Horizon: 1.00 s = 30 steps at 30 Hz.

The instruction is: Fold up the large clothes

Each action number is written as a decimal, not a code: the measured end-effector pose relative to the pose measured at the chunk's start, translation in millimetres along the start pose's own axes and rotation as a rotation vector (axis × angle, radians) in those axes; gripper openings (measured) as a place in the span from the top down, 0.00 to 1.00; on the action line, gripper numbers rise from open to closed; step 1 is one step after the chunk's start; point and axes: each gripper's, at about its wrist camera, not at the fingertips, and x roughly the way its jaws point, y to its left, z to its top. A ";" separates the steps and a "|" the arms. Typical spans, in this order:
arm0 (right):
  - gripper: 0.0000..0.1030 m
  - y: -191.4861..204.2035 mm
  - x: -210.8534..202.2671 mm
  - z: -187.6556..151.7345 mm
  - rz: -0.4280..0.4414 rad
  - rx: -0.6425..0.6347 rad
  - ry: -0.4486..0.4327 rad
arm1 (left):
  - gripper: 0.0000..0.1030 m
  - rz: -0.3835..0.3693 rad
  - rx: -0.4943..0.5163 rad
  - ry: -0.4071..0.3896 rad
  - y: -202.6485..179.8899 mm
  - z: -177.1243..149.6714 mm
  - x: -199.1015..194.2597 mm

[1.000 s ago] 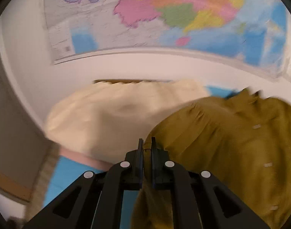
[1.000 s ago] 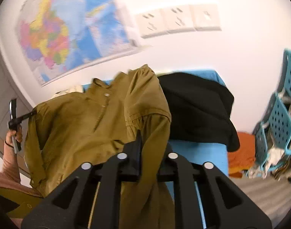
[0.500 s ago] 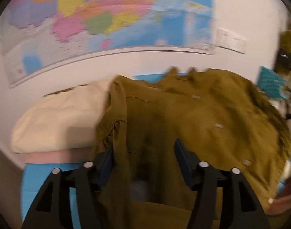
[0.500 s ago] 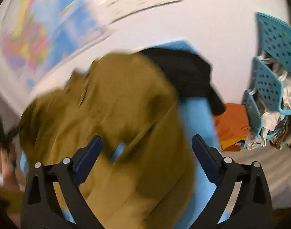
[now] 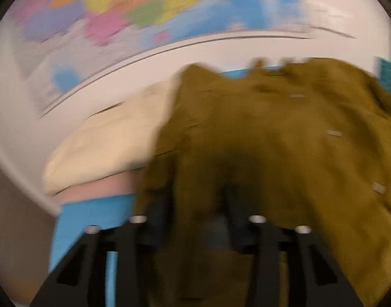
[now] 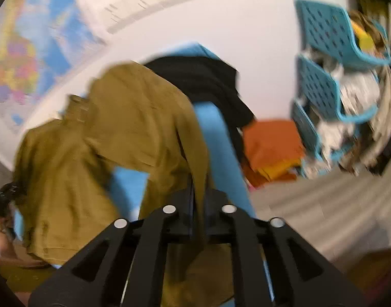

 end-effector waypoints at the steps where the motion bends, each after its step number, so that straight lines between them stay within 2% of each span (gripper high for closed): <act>1: 0.49 -1.9 3.6 0.1 -0.030 0.010 0.001 | 0.72 0.050 -0.035 0.015 9.0 1.4 4.5; 3: 0.41 0.6 -8.7 -3.2 -0.057 0.031 -0.070 | 0.62 0.123 -0.106 0.027 28.1 0.5 4.5; 4: 0.41 6.4 -24.5 -5.6 -0.051 0.023 -0.134 | 0.56 0.089 -0.123 0.014 33.5 -1.2 -0.7; 6: 0.36 23.4 -59.3 -13.0 -0.045 -0.026 -0.274 | 0.34 -0.039 -0.147 -0.033 37.3 -5.3 -21.9; 7: 0.32 32.4 -73.5 -17.5 0.001 -0.055 -0.328 | 0.33 -0.134 -0.154 -0.073 36.7 -8.0 -37.2; 8: 0.30 45.9 -85.6 -23.0 0.087 -0.099 -0.357 | 0.33 -0.219 -0.149 -0.111 36.8 -11.0 -50.5; 10: 0.27 69.8 -92.8 -31.5 0.200 -0.178 -0.353 | 0.27 -0.380 -0.079 -0.199 25.7 -21.3 -80.4; 12: 0.26 94.6 -84.7 -39.8 0.236 -0.249 -0.315 | 0.19 -0.481 0.004 -0.242 5.2 -32.7 -97.4; 14: 0.26 105.0 -69.8 -44.9 0.253 -0.271 -0.278 | 0.14 -0.569 0.082 -0.198 -23.6 -45.8 -98.5; 15: 0.26 107.9 -60.1 -46.4 0.246 -0.271 -0.256 | 0.13 -0.549 0.114 -0.166 -37.3 -50.6 -94.3; 18: 0.26 107.3 -34.2 -49.2 0.268 -0.237 -0.201 | 0.13 -0.425 0.228 -0.099 -73.6 -72.0 -75.0; 20: 0.26 104.3 -20.8 -50.8 0.261 -0.210 -0.175 | 0.14 -0.403 0.271 -0.070 -81.1 -86.9 -64.0; 22: 0.26 101.5 -10.4 -52.5 0.273 -0.191 -0.151 | 0.33 -0.359 0.304 -0.017 -81.9 -100.0 -49.4; 24: 0.24 98.9 -1.7 -52.4 0.296 -0.174 -0.116 | 0.69 -0.328 0.272 -0.004 -68.5 -103.1 -45.9; 25: 0.24 100.7 -1.3 -53.7 0.302 -0.170 -0.109 | 0.75 -0.329 0.227 0.015 -54.0 -100.3 -44.1; 26: 0.24 98.6 -0.7 -54.1 0.318 -0.163 -0.103 | 0.78 -0.323 0.189 0.026 -40.5 -95.2 -40.8; 29: 0.24 90.4 1.2 -55.5 0.358 -0.140 -0.082 | 0.80 -0.111 0.045 0.073 17.4 -87.5 -29.2; 30: 0.24 89.0 1.9 -56.5 0.372 -0.136 -0.075 | 0.75 -0.074 0.009 0.101 31.2 -87.8 -25.9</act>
